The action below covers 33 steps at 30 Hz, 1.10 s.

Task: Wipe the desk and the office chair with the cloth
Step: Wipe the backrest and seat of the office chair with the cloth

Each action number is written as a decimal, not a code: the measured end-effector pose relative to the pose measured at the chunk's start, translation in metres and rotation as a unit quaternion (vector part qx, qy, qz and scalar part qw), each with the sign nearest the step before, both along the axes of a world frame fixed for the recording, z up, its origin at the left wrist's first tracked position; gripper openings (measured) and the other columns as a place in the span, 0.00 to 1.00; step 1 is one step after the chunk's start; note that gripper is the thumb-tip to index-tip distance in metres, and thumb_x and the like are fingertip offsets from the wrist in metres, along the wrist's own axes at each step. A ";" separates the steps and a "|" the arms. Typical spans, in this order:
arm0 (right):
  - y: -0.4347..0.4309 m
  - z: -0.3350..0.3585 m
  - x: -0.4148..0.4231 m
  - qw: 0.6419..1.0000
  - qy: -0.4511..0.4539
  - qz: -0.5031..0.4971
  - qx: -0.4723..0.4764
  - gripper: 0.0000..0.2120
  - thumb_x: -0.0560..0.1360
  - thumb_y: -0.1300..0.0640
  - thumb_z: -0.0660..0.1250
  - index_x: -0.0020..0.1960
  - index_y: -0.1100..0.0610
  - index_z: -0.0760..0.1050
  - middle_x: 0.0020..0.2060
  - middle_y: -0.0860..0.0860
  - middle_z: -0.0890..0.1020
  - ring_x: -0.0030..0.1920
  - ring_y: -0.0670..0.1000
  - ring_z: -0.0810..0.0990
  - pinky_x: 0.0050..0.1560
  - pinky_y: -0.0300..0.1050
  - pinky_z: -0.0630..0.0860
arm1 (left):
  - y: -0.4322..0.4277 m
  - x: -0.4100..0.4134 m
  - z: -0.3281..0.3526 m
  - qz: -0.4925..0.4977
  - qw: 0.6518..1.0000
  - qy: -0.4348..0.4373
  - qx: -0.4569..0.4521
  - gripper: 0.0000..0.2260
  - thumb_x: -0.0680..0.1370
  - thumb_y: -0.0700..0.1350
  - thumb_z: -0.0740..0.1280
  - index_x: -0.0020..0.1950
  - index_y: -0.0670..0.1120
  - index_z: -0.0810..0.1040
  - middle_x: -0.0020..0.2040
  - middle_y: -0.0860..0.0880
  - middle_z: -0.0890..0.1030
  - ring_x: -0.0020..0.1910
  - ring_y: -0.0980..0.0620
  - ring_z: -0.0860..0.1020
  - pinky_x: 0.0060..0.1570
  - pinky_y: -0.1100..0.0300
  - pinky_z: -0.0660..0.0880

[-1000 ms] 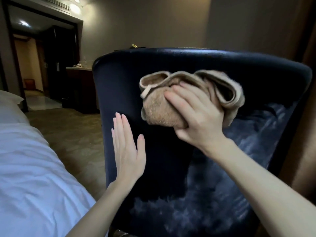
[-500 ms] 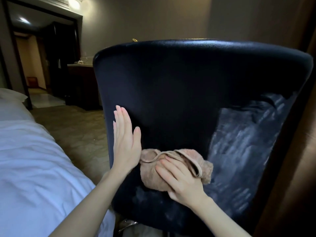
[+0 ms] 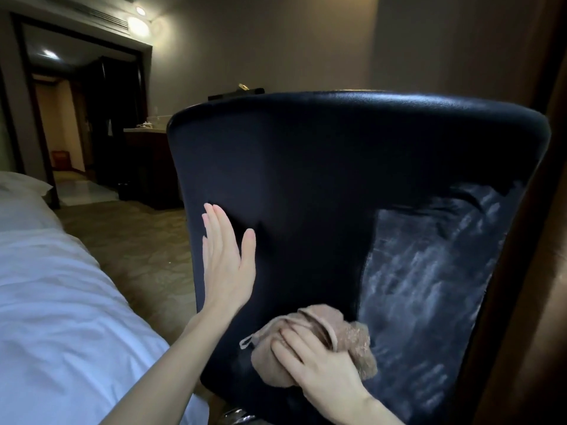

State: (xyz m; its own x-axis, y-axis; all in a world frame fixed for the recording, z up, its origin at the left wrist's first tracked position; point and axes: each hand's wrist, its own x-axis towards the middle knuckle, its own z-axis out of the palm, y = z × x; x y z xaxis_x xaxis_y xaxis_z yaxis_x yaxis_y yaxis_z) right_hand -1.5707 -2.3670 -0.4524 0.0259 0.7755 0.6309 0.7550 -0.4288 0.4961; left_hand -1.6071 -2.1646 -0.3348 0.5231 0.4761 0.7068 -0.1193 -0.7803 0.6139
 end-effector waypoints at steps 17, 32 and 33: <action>-0.053 0.321 -0.032 0.971 -0.185 -0.066 0.134 0.24 0.77 0.61 0.61 0.72 0.51 0.77 0.68 0.49 0.81 0.69 0.56 0.78 0.78 0.55 0.56 | -0.010 0.013 -0.002 0.036 0.996 -0.067 -0.045 0.35 0.84 0.60 0.49 0.85 0.45 0.40 0.85 0.49 0.39 0.84 0.53 0.40 0.83 0.48 0.43; -0.072 0.113 0.029 0.976 0.028 0.085 0.196 0.28 0.68 0.68 0.65 0.68 0.63 0.80 0.67 0.61 0.80 0.72 0.61 0.76 0.74 0.58 0.70 | -0.079 0.047 -0.024 0.075 0.988 -0.133 0.014 0.33 0.86 0.57 0.52 0.85 0.46 0.41 0.85 0.40 0.40 0.84 0.44 0.39 0.81 0.43 0.39; -0.077 0.091 0.031 0.981 0.040 0.079 0.171 0.27 0.68 0.67 0.66 0.68 0.63 0.80 0.67 0.61 0.80 0.72 0.62 0.76 0.75 0.59 0.70 | -0.079 0.048 -0.025 0.076 0.989 -0.128 0.016 0.33 0.86 0.57 0.52 0.85 0.47 0.40 0.85 0.41 0.39 0.84 0.45 0.38 0.81 0.44 0.38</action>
